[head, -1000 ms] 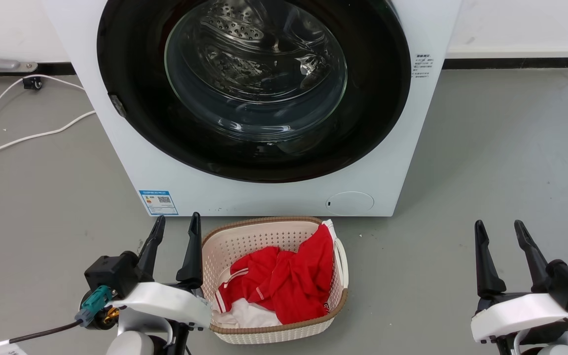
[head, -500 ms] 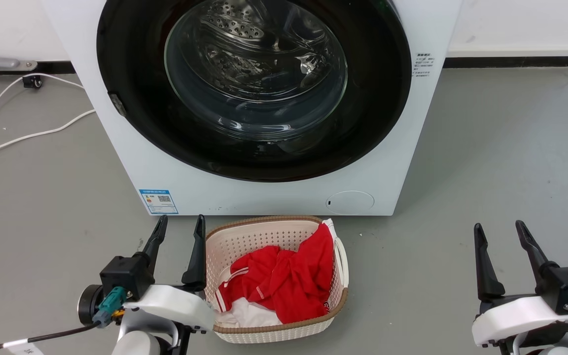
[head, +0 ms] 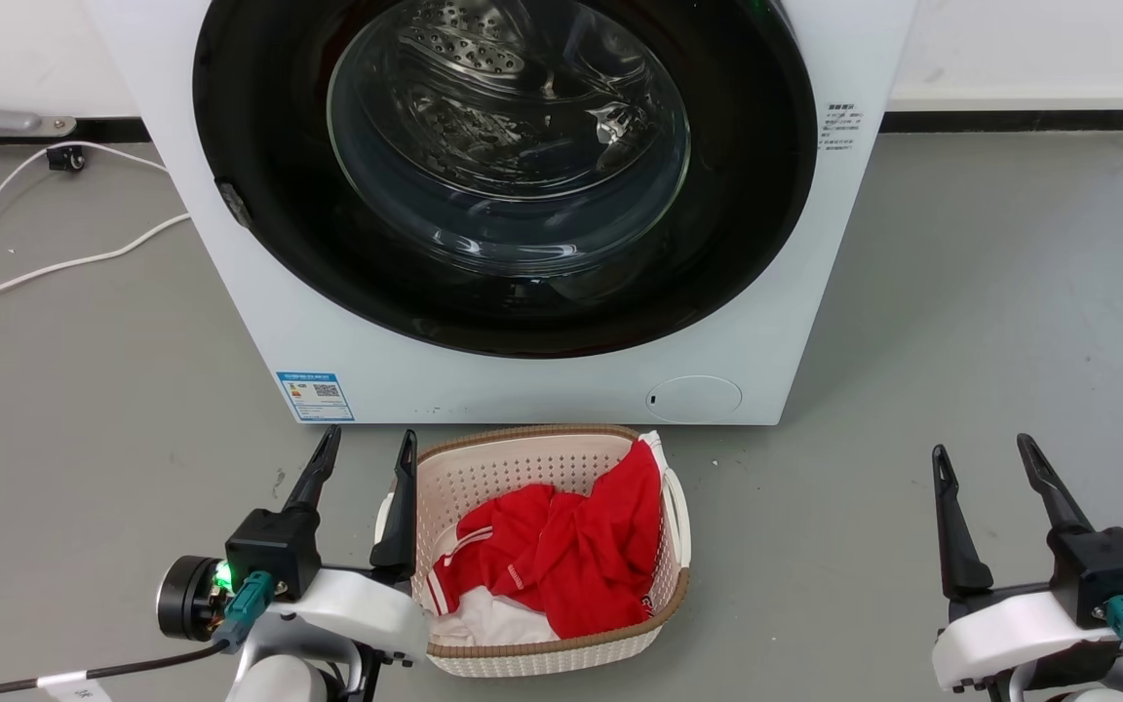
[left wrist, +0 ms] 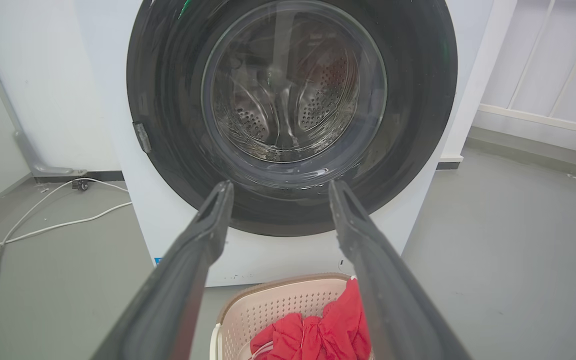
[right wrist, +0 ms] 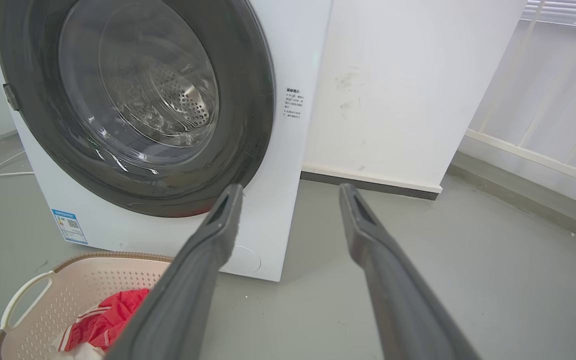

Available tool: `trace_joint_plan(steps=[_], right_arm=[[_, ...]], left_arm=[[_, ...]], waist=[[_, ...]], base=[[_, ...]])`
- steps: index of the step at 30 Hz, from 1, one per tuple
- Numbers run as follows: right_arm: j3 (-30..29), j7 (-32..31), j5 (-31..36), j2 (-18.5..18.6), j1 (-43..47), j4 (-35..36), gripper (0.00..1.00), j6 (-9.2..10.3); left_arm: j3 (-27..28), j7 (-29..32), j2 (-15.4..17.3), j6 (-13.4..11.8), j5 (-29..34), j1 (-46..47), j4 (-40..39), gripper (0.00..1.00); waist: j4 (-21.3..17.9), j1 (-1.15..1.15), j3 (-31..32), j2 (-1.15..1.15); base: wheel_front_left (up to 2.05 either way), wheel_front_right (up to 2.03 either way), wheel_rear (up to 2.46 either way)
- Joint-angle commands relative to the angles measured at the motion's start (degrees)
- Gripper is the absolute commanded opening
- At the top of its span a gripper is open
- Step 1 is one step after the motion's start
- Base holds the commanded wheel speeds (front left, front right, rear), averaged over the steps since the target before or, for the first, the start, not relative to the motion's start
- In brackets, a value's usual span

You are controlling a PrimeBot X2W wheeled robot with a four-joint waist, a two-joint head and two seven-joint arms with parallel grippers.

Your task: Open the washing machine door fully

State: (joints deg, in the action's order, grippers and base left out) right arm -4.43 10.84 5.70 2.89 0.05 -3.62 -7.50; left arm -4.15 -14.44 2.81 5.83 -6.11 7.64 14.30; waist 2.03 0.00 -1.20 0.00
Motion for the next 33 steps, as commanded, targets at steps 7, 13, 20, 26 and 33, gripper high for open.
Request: trace_joint_plan(steps=[7,13,20,26,33], right_arm=[[0.0,0.7,0.9,0.0,0.6,0.4,1.0,0.03],[-0.1,0.7,-0.4,0.0,0.5,0.2,1.0,0.03],[-0.1,0.7,-1.0,0.0,0.4,0.0,1.0,0.03],[-0.2,0.7,-1.2,0.0,0.2,-0.1,1.0,0.03],[-0.2,0.8,-2.9,0.0,0.2,-0.6,0.0,0.03]], left_arm=[[-0.2,-0.9,0.1,-0.5,1.2,0.7,0.3,1.0],[-0.1,-0.8,0.1,-0.7,0.6,0.6,0.3,1.0],[0.1,-0.8,0.1,-0.8,0.2,0.5,0.4,1.0],[0.1,-0.8,0.1,-0.8,0.3,0.8,0.7,1.0],[0.2,-0.8,0.1,-0.7,0.5,0.9,1.0,1.0]], waist=[[0.1,0.0,-0.1,0.0],[0.1,0.0,0.0,0.0],[0.0,0.0,-0.1,0.0],[0.0,0.0,-0.1,0.0],[-0.1,0.0,-0.1,0.0]], base=[[0.0,0.0,0.0],[0.0,0.0,0.0],[0.0,0.0,0.0],[0.0,0.0,0.0],[0.0,0.0,0.0]])
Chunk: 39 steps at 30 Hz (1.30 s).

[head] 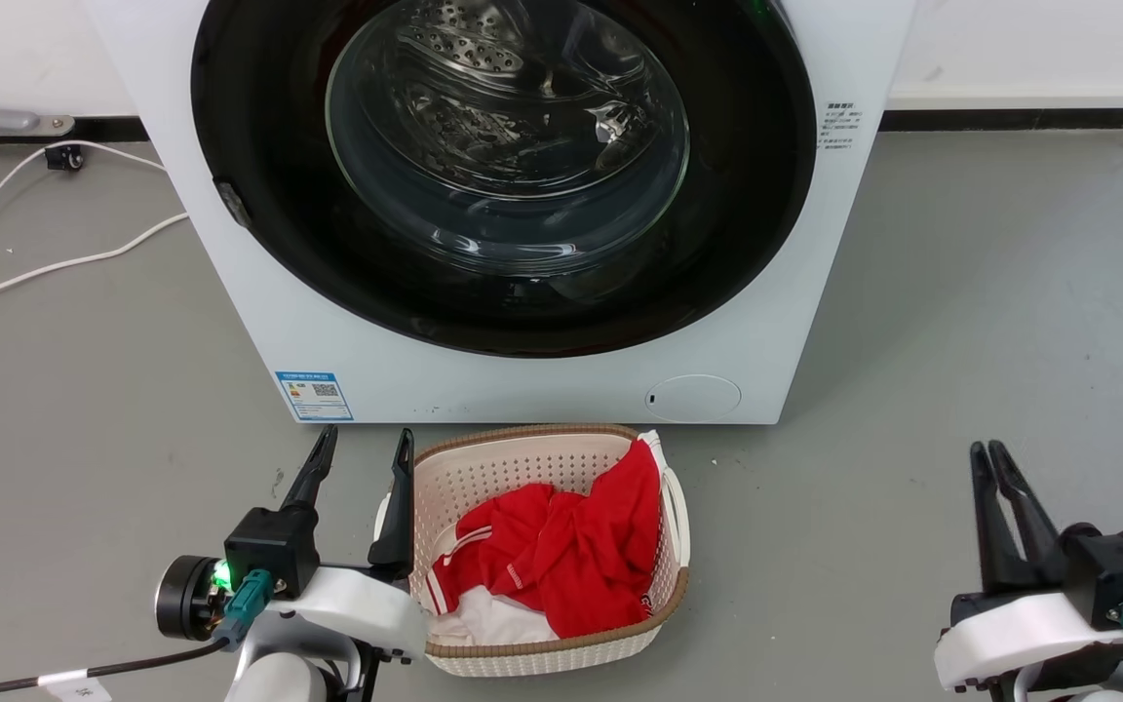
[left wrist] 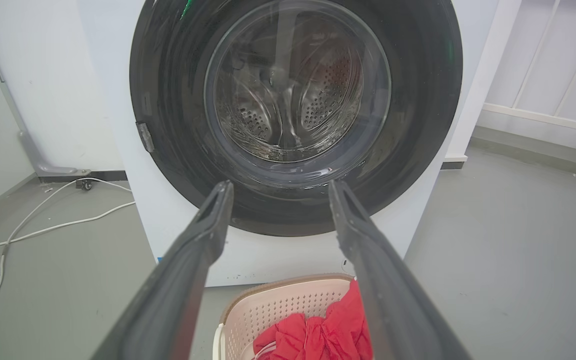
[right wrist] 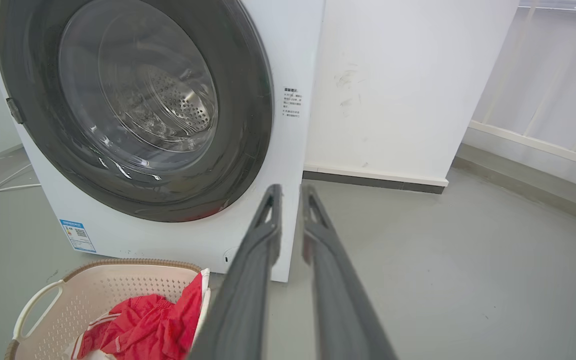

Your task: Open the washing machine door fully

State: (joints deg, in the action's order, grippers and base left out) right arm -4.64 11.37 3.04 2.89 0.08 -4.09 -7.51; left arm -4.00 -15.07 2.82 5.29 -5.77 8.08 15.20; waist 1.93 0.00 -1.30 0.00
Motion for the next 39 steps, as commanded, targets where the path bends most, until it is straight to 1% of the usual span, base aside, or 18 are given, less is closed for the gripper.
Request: trace_joint_plan(steps=[1,3,6,8,9,11,12,15,19,20,23,26,29,32,35,39], right_arm=[[-0.1,0.3,-0.9,0.0,0.2,-0.2,0.0,0.04],[-0.3,0.6,-2.7,0.0,0.2,-0.5,0.0,0.04],[-0.7,1.3,-9.0,0.0,0.0,-1.3,0.0,0.04],[-0.7,1.8,-18.2,0.0,-0.4,-2.7,0.0,0.04],[-0.7,2.0,-20.9,0.0,-0.6,-3.2,0.0,0.03],[-0.4,2.6,-29.6,0.0,-1.1,-4.8,0.0,0.03],[-0.1,2.8,-32.0,0.0,-1.3,-5.4,0.0,0.03],[0.6,3.3,-43.4,0.0,-1.9,-7.4,0.0,0.03],[2.1,3.6,-62.1,0.0,-3.4,-9.2,0.0,0.03],[2.1,3.6,-62.1,0.0,-3.4,-9.2,0.0,0.03],[2.8,3.7,-74.7,0.0,-4.6,-9.5,0.0,0.03],[2.5,3.7,-83.6,0.0,-6.1,-9.3,0.0,0.02],[1.0,2.3,-90.5,0.0,-8.2,-9.3,0.0,0.02],[-1.5,-0.1,-95.5,0.5,-11.0,-10.5,0.0,0.02],[-3.7,-2.7,-99.6,2.0,-14.7,-12.6,0.0,0.02],[-5.7,-5.7,-103.6,4.7,-20.2,-16.6,0.0,0.02]], left_arm=[[0.1,-0.2,0.1,-0.2,0.1,0.4,0.1,1.0],[0.1,-0.2,0.1,-0.2,0.1,0.3,0.2,1.0],[0.1,-0.2,0.1,-0.1,0.0,0.2,0.2,1.0],[0.1,-0.2,0.1,-0.1,0.0,0.2,0.3,1.0],[0.1,-0.2,0.1,-0.2,-0.1,0.2,0.3,1.0],[0.0,-0.2,0.1,-0.2,-0.2,0.2,0.3,1.0],[0.0,-0.2,0.1,-0.2,-0.2,0.2,0.3,1.0],[0.0,-0.2,0.1,-0.4,-0.3,0.0,0.3,1.0],[0.0,-0.2,0.1,-0.4,-0.5,0.0,0.2,1.0],[0.0,-0.2,0.1,-0.4,-0.5,0.0,0.2,1.0],[0.1,-0.2,0.1,-0.4,-0.6,0.0,0.1,1.0],[0.2,-0.2,0.1,-0.4,-0.8,0.2,-0.2,1.0],[0.4,-0.2,0.1,-0.4,-0.8,0.5,-0.4,1.0],[0.6,-0.2,0.1,-0.3,-0.8,0.9,-0.8,1.0],[0.6,-0.2,0.1,-0.2,-0.8,1.3,-1.1,1.0],[0.6,-0.2,0.1,-0.2,-0.6,1.9,-1.5,1.0]], waist=[[0.0,0.0,0.1,0.0],[-0.1,0.0,0.1,0.0],[-0.1,0.0,0.1,0.0],[-0.1,0.0,0.1,0.0],[-0.1,0.0,0.1,0.0],[-0.1,0.0,0.1,0.0],[-0.1,0.0,0.1,0.0],[-0.1,0.0,0.1,0.0],[0.0,0.0,0.0,0.0],[0.0,0.0,0.0,0.0],[-0.1,0.0,-0.2,0.0],[-0.2,0.0,-0.6,0.0],[-0.3,0.0,-1.2,0.0],[-0.5,0.0,-2.1,0.0],[-0.5,0.0,-2.9,0.0],[-0.4,0.0,-4.1,0.0]], base=[[0.0,0.0,0.0],[0.0,0.0,0.0],[0.0,0.0,0.0],[0.0,0.0,0.0],[0.0,0.0,0.0],[0.0,0.0,0.0],[0.0,0.0,0.0],[0.0,0.0,0.0],[0.0,0.0,0.0],[0.0,0.0,0.0],[0.0,0.0,0.0],[0.0,0.0,0.0],[0.0,0.0,0.0],[0.0,0.0,0.0],[0.0,0.0,0.0],[0.0,0.0,0.0]])
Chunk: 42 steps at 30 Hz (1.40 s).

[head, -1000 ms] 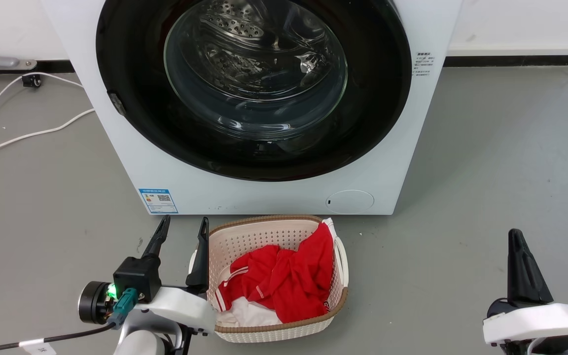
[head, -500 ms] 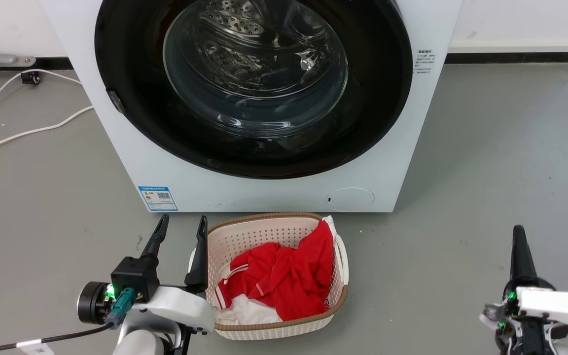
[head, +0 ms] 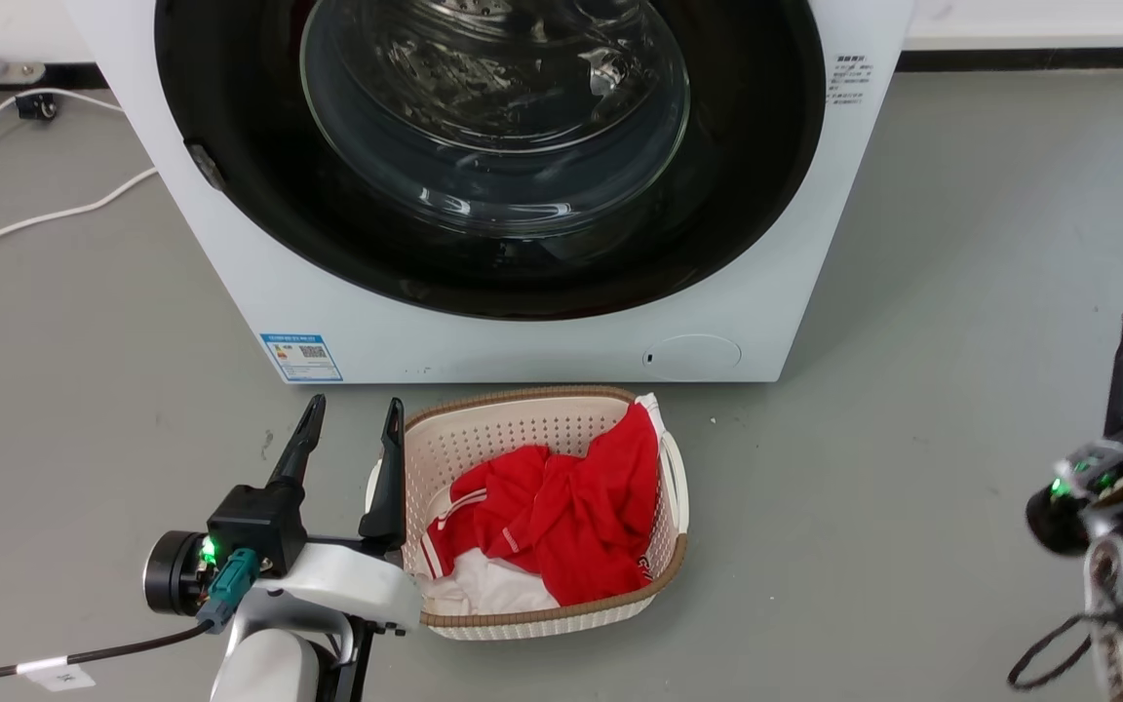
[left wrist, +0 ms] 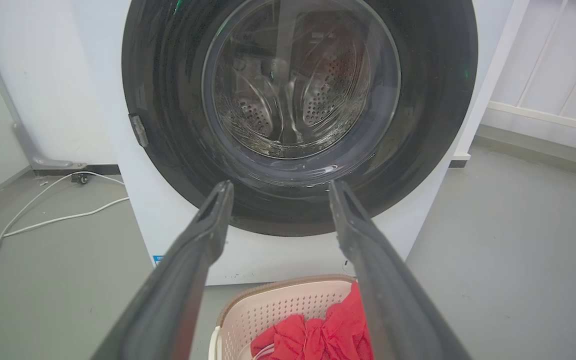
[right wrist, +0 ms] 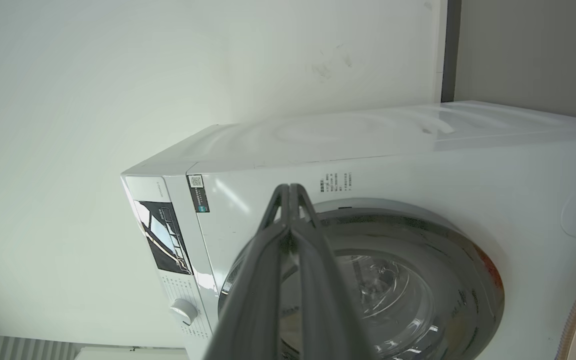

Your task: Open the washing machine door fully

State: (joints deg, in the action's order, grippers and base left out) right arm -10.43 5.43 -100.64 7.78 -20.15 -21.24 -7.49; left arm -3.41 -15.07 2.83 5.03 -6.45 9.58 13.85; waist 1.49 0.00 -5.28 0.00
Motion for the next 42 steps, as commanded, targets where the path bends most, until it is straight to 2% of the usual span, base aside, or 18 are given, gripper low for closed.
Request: trace_joint_plan(steps=[1,12,20,31,42], right_arm=[[-0.1,-0.6,-0.4,0.8,-1.6,-0.7,0.0,0.0],[3.5,-8.6,-2.5,11.2,-19.7,-15.5,0.0,0.0],[10.6,-15.5,-0.9,15.3,-33.2,-24.6,0.0,0.0],[19.5,-23.8,3.0,15.6,-47.7,-34.1,0.0,0.0],[24.1,-26.5,6.2,13.2,-57.2,-38.0,0.0,0.0]], left_arm=[[0.1,-0.2,0.1,0.1,0.1,0.6,-0.2,1.0],[-0.3,-0.2,0.1,0.5,-0.1,3.2,-2.1,1.0],[-0.9,-0.1,0.1,0.1,-0.7,5.6,-4.2,1.0],[-2.3,-0.2,0.1,-0.6,-1.8,8.8,-6.9,1.0],[-3.1,-0.2,0.1,-1.2,-2.0,11.2,-8.7,1.0]], waist=[[0.1,0.0,-0.5,0.0],[1.4,0.0,-5.1,0.0],[2.4,0.0,-10.3,0.0],[3.8,0.0,-17.1,0.0],[4.8,0.0,-22.0,0.0]], base=[[0.0,0.0,0.0],[0.0,0.0,0.0],[0.0,0.0,0.0],[0.0,0.0,0.0],[0.0,0.0,0.0]])
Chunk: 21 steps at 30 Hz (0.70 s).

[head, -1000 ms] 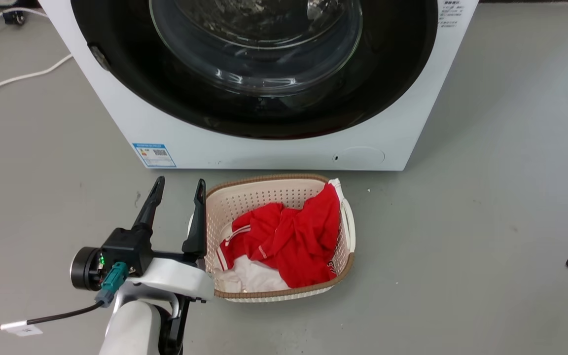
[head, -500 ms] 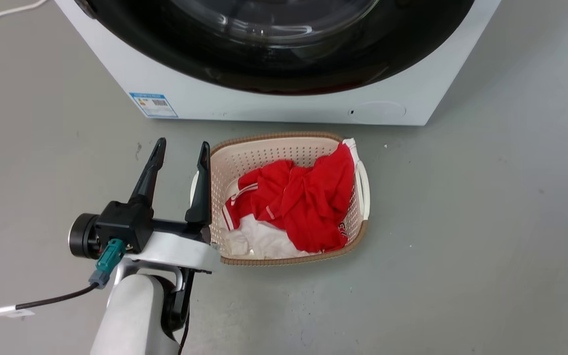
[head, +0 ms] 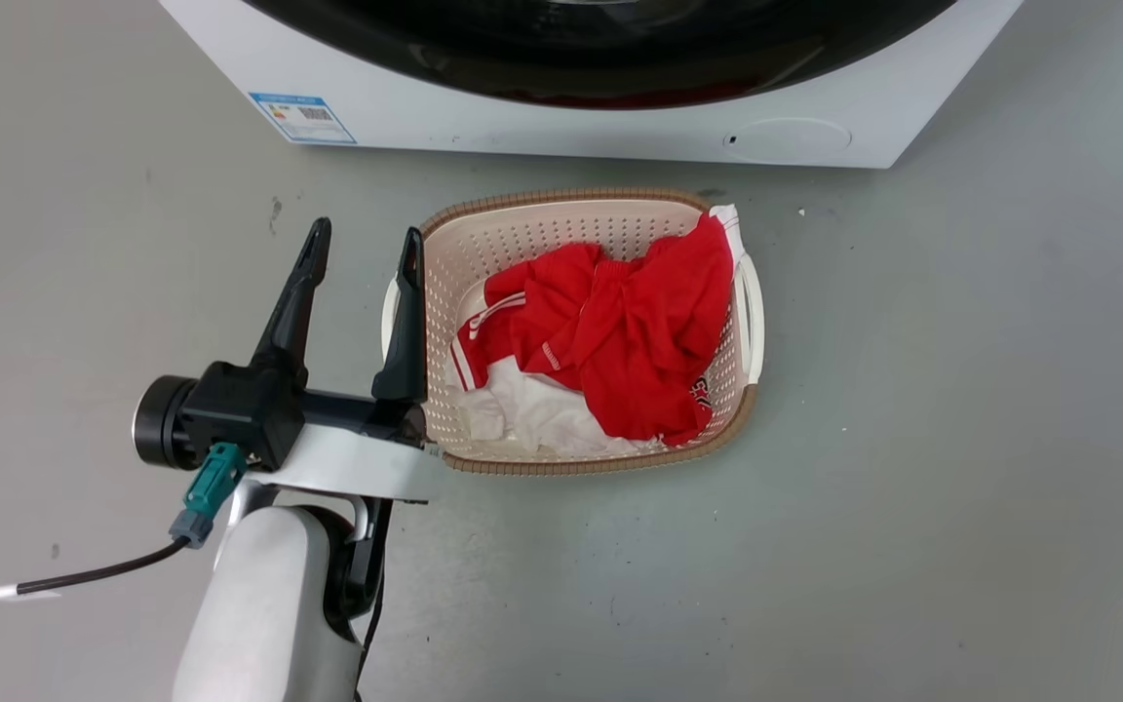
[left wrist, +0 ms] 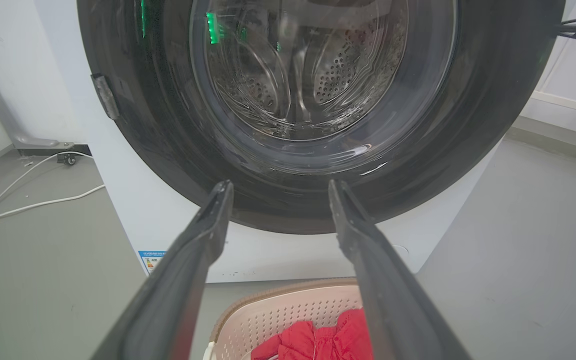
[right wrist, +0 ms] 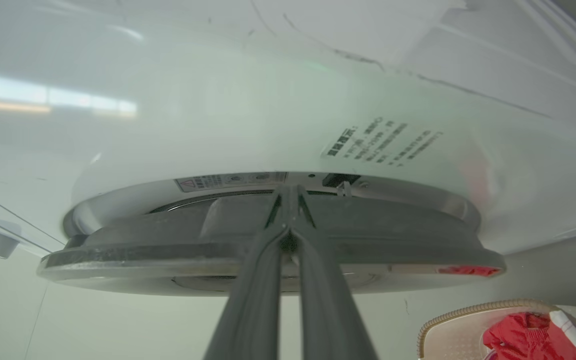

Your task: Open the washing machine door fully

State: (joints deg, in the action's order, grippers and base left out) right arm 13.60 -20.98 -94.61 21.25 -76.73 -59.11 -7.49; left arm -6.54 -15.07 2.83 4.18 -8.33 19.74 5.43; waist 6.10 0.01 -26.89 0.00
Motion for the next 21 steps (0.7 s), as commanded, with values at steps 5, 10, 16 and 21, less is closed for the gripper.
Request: trace_joint_plan(steps=[5,10,16,21], right_arm=[[1.0,-1.7,0.9,-0.4,-3.0,-0.7,0.0,0.0],[1.6,-3.9,0.9,-0.5,-4.0,-0.2,0.0,0.0],[2.0,-6.6,0.5,-0.7,-4.1,1.3,0.0,0.0],[2.4,-9.3,-0.3,-1.6,-3.9,2.9,0.0,0.0]], left_arm=[[-0.1,-0.2,0.1,-0.5,0.0,1.3,-0.7,1.0],[-0.1,-0.2,0.1,-0.5,0.2,1.6,-0.9,1.0],[-0.2,-0.2,0.1,-0.6,0.4,2.0,-1.1,1.0],[-0.3,-0.2,0.1,-0.5,0.4,2.1,-1.0,1.0]], waist=[[0.5,-0.01,-1.7,0.0],[0.5,-0.01,-2.6,0.0],[0.4,-0.01,-3.5,0.0],[0.3,-0.01,-4.0,0.0]], base=[[0.0,0.0,0.0],[0.0,0.0,0.0],[0.0,0.0,0.0],[0.0,0.0,0.0]])
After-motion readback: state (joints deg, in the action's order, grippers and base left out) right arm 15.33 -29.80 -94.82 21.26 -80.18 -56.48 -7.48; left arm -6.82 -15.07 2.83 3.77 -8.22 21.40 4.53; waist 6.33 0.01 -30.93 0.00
